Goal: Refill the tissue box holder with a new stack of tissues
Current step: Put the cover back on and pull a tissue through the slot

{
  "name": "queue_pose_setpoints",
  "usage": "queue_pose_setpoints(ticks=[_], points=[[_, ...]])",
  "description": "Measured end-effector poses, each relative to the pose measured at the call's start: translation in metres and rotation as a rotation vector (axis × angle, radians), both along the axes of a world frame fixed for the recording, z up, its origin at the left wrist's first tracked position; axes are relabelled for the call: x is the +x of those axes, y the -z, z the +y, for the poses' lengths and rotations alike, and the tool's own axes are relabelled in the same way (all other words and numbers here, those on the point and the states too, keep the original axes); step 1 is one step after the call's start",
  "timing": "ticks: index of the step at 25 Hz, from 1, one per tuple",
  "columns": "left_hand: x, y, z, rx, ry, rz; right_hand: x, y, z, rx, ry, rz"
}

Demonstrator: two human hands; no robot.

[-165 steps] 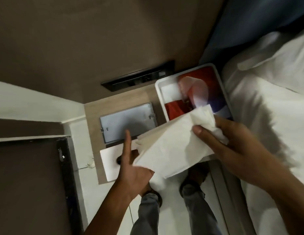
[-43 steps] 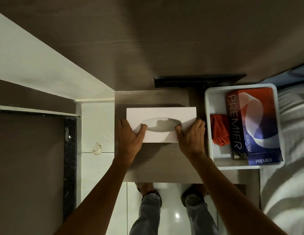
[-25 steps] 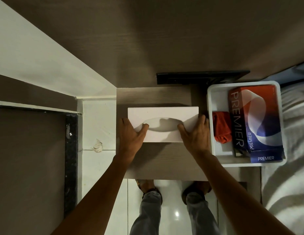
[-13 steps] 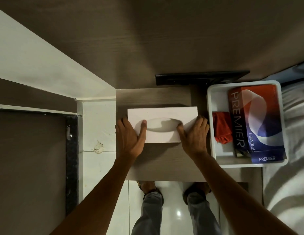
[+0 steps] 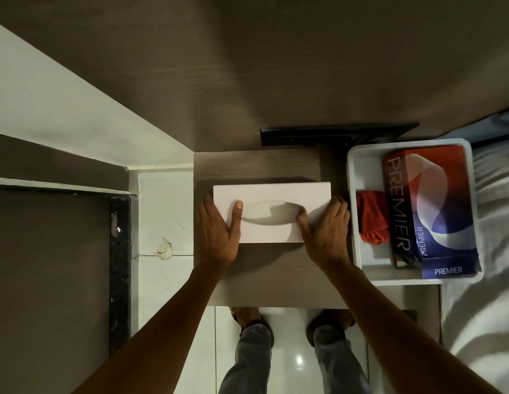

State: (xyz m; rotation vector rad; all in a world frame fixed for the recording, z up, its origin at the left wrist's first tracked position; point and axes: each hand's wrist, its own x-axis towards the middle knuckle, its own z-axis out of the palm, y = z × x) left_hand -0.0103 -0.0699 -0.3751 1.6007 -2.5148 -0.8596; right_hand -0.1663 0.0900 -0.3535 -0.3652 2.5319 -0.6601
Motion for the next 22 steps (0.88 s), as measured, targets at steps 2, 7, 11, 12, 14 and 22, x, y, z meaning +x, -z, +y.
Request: queue_pose_setpoints(ticks=[2,7,11,12,14,22], points=[[0.0,-0.002,-0.001,0.076,-0.042,-0.006,-0.002,-0.006,0.004,-0.059,-0.008,-0.051],[0.008,-0.014,0.009,0.028,0.052,-0.011,0.003,-0.037,0.011,-0.208,-0.302,0.254],[0.017,-0.011,0.014,-0.058,0.266,0.005,-0.008,-0.04,-0.021,-0.004,-0.691,0.162],[0.019,-0.01,0.013,-0.071,0.261,0.003,-0.01,-0.037,-0.03,0.112,-0.771,0.135],[0.019,-0.01,0.015,-0.056,0.229,-0.005,-0.014,-0.033,-0.044,0.296,-0.934,0.227],[0.016,-0.021,0.021,0.078,0.219,0.069,-0.018,-0.03,-0.069,0.368,-1.271,0.462]])
